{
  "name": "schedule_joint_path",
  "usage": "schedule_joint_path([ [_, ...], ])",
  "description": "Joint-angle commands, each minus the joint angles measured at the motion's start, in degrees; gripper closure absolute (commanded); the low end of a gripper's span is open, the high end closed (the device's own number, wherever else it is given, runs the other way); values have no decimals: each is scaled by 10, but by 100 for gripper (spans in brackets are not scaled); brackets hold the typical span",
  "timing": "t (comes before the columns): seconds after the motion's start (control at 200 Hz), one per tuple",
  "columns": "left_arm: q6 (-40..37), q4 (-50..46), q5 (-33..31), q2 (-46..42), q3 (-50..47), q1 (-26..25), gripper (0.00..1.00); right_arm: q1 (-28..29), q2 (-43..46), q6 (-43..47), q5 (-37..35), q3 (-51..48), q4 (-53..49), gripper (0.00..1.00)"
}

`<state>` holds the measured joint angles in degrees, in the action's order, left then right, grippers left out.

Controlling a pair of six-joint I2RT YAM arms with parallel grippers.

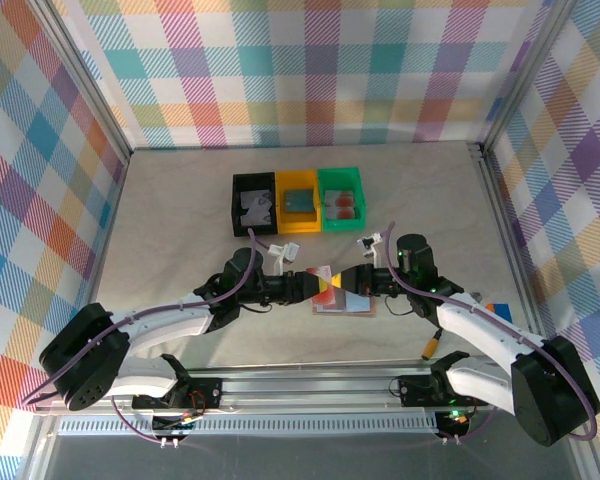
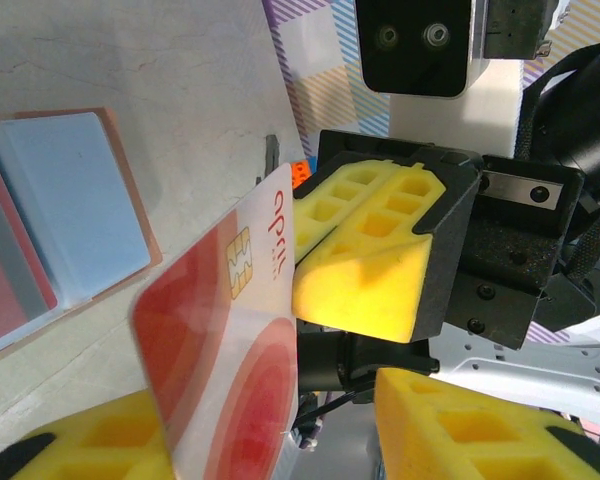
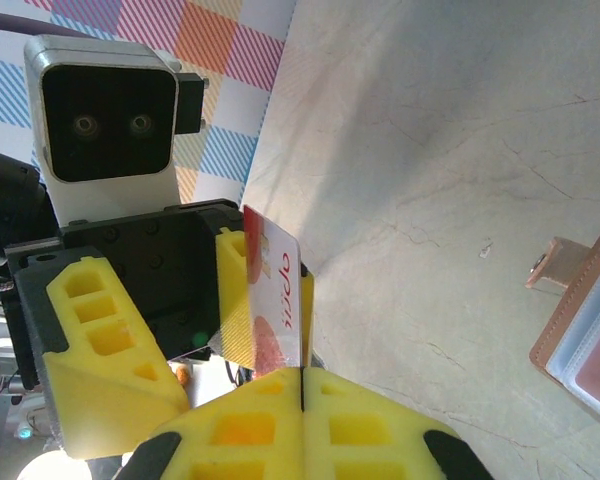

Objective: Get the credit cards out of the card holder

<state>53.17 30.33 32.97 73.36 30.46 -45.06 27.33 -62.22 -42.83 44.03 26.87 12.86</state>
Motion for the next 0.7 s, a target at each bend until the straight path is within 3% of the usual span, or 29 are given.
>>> schedule_joint_path([
  [0.0, -9, 9, 3, -20, -4, 4, 60, 3, -4, 10, 6, 11, 13, 100],
  [0.695, -20, -11, -10, -30, -7, 4, 87, 3, 2, 10, 6, 10, 9, 100],
])
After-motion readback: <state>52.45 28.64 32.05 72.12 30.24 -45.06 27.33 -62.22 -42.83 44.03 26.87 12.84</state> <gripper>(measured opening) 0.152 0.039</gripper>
